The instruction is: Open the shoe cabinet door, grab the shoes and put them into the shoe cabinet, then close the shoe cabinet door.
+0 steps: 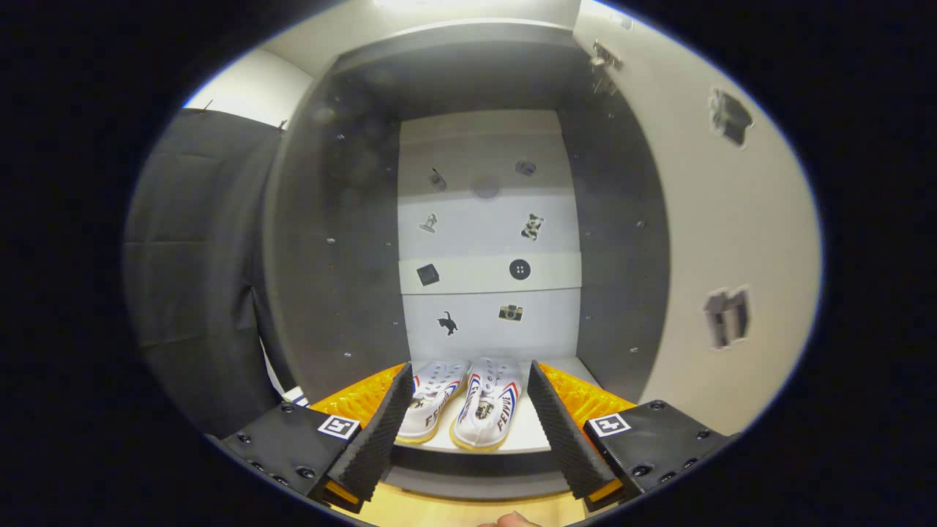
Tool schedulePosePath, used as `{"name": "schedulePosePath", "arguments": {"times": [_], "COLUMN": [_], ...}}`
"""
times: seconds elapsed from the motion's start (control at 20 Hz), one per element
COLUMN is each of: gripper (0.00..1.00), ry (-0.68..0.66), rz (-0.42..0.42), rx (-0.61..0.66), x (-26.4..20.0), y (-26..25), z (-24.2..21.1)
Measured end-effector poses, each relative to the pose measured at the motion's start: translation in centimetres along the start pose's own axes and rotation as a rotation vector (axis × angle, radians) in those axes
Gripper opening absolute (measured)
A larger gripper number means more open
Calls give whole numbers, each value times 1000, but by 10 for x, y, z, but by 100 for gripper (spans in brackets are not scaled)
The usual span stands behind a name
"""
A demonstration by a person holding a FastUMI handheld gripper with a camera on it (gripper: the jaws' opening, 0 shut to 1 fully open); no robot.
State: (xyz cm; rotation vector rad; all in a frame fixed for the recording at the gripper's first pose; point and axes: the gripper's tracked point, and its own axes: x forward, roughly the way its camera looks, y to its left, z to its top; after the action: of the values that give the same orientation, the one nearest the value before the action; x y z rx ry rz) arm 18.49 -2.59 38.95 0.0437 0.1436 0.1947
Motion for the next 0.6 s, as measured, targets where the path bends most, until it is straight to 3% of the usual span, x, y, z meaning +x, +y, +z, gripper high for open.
{"name": "schedulePosePath", "arguments": {"times": [0.3,0.6], "gripper": [98,98], "ry": [-1,-14], "rz": [75,107], "rx": [4,-70], "x": [-127,-233], "y": [8,0], "z": [1,-8]}}
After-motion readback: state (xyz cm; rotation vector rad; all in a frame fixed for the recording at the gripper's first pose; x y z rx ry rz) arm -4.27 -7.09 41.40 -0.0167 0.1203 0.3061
